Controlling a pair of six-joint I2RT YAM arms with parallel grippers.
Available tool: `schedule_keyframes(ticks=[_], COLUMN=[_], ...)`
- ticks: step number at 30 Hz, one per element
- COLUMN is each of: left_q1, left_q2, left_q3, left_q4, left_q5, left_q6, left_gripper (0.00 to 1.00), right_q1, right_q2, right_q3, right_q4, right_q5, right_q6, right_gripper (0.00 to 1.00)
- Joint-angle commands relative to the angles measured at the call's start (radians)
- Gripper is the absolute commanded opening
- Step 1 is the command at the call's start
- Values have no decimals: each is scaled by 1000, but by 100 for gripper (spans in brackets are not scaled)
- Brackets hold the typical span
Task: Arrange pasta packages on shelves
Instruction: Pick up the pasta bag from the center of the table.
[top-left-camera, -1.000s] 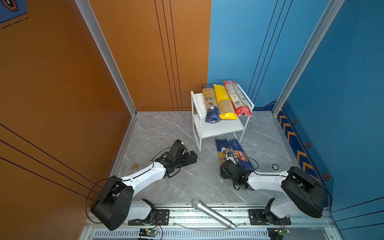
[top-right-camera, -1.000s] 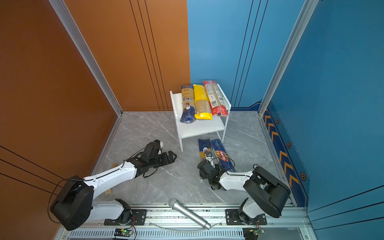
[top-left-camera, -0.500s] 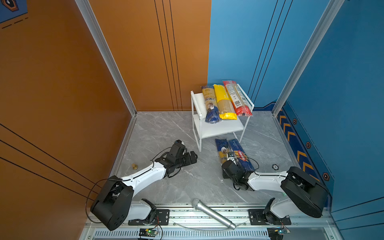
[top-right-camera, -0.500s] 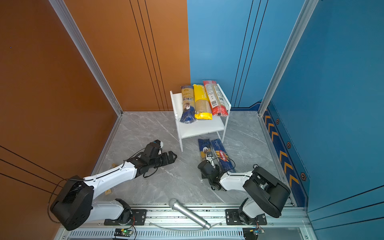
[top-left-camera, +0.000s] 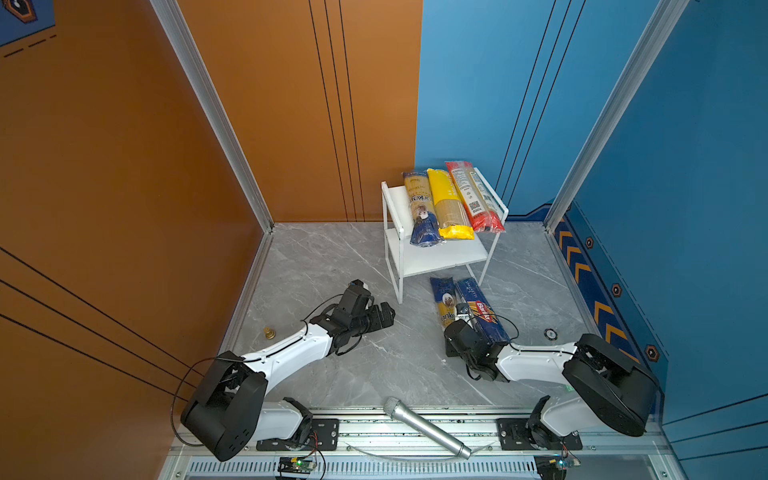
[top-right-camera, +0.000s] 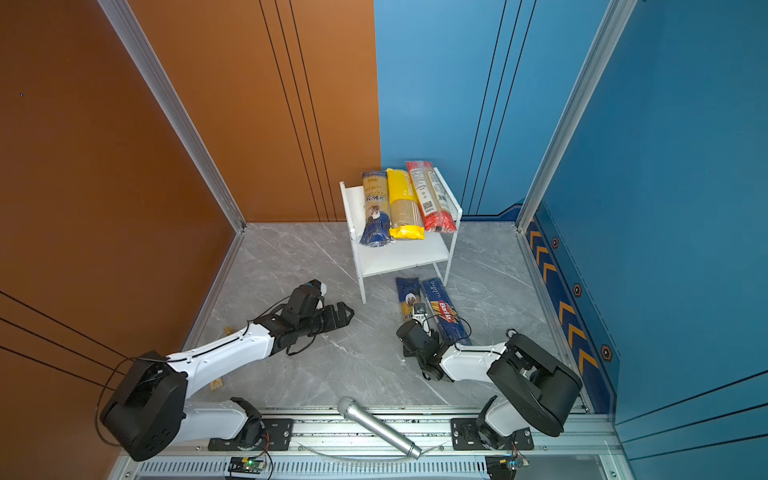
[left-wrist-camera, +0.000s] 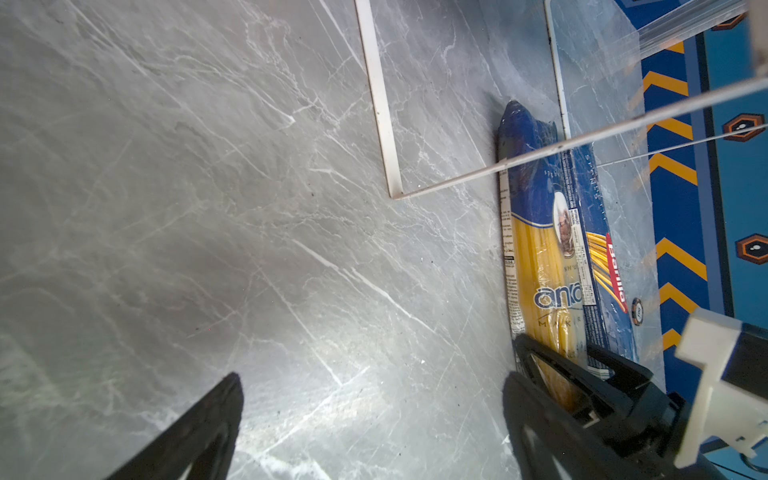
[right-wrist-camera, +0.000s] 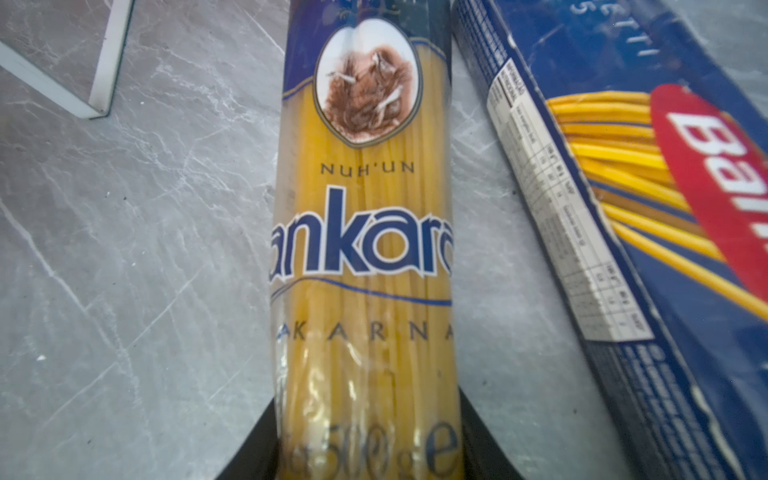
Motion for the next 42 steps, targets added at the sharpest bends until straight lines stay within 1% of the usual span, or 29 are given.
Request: schedule_keyframes(ticks=[1,7,9,10,11,21,27,36,42], left_q1=[-4,-4,-5,-4,-3,-1,0,2,4], left_q2=[-1,11,15,16,17,19,20,17,13], left_q3=[-11,-11,-10,-10,-11,-17,-20,-26,-29], left_q4=[-10,1,4,6,8,15,19,23,25], left_q5=[-5,1,2,3,4,8,9,9,9], left_q6=[16,16,16,16,16,16,14,14,14], left_gripper=[98,98,98,98,98,98,98,98,98], right_q1=[7,4,-3,-6,-10,-56,-73,-82,-78], right_q2=[14,-67,-97,-111,-130,-267,-375,-538,-621], right_q3=[-46,-22,-17,-16,-17,-34,-36,-32,2], right_q4=[-169,-242,-262,-272,-280,-341,-381,-449,-520], right_q5=[-180,-180,-187,-193,-197,-238,-263,-269,-269], right_q6=[18,-3,-10,-14,-16,-30,-38,-49,-60], right_gripper=[18,11,3,1,0,0,0,0,0])
